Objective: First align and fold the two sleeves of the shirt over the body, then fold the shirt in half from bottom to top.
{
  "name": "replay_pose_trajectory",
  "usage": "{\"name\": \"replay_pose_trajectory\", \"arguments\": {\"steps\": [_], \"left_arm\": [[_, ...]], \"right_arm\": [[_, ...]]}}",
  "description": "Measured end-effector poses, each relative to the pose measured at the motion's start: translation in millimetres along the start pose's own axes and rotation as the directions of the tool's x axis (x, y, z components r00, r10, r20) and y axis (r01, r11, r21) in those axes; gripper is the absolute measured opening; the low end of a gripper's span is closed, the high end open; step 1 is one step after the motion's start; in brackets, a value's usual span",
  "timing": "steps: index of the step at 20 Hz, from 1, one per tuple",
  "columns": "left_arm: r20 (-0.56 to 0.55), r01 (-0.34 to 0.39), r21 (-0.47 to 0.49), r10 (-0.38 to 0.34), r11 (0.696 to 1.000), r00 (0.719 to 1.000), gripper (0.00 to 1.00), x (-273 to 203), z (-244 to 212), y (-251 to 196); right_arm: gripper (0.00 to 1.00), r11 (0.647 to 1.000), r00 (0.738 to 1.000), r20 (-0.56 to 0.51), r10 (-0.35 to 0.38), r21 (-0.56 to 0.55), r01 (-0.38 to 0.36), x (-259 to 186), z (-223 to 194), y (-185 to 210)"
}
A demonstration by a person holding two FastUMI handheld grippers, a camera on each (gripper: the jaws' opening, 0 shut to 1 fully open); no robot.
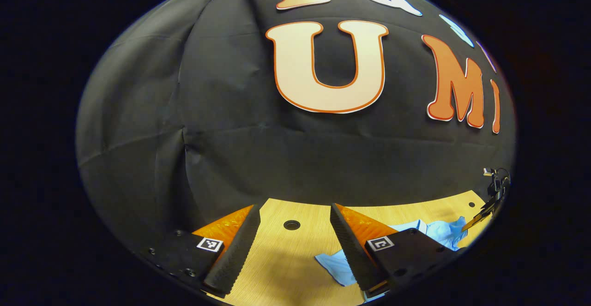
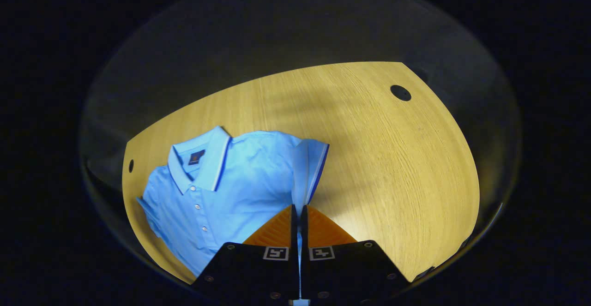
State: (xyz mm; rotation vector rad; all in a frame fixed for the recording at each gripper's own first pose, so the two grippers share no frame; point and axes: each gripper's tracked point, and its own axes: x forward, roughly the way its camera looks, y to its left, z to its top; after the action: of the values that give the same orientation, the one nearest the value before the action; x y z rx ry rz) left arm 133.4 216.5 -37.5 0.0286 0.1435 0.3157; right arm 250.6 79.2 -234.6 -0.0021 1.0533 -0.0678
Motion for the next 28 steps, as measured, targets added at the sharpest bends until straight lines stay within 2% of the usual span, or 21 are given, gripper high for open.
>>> {"name": "replay_pose_trajectory", "arguments": {"steps": [7, 10, 13, 15, 16, 17, 20, 25, 28], "left_arm": [[-0.007, -0.004, -0.001, 0.004, 1.000, 1.000, 0.96, -17, -4, 36], [-0.008, -0.009, 0.001, 0.009, 1.000, 1.000, 0.98, -22, -6, 50], [-0.011, -0.016, -0.006, 0.016, 1.000, 1.000, 0.96, -26, -8, 63], [-0.019, -0.020, -0.010, 0.019, 1.000, 1.000, 0.98, -27, -12, 70], [-0.025, -0.019, -0.015, 0.018, 1.000, 1.000, 0.97, -27, -13, 71], [-0.032, -0.019, -0.020, 0.019, 1.000, 0.999, 0.98, -27, -16, 71], [-0.075, -0.020, -0.041, 0.016, 0.999, 0.997, 0.98, -25, -28, 65], [-0.151, -0.014, -0.040, 0.008, 0.999, 0.988, 0.97, -20, -46, 44], [-0.233, 0.021, -0.063, -0.035, 0.998, 0.972, 0.97, -8, -69, 12]], "right_arm": [[0.02, 0.985, 0.990, 0.036, 0.139, -0.108, -0.135, -34, -10, 108], [0.02, 0.974, 0.985, 0.017, 0.172, -0.150, -0.167, -37, -26, 136], [0.03, 0.972, 0.988, 0.017, 0.155, -0.181, -0.149, -33, -36, 148], [0.07, 0.964, 0.980, -0.011, 0.200, -0.179, -0.198, -37, -47, 166], [0.16, 0.959, 0.975, -0.019, 0.219, -0.180, -0.219, -41, -50, 171], [0.16, 0.955, 0.974, -0.008, 0.227, -0.195, -0.224, -43, -51, 173], [1.00, 0.948, 0.974, 0.016, 0.226, -0.235, -0.216, -57, -58, 170], [0.99, 0.942, 0.969, 0.062, 0.240, -0.255, -0.217, -76, -65, 158], [0.99, 0.947, 0.966, 0.077, 0.247, -0.229, -0.224, -88, -67, 142]]}}
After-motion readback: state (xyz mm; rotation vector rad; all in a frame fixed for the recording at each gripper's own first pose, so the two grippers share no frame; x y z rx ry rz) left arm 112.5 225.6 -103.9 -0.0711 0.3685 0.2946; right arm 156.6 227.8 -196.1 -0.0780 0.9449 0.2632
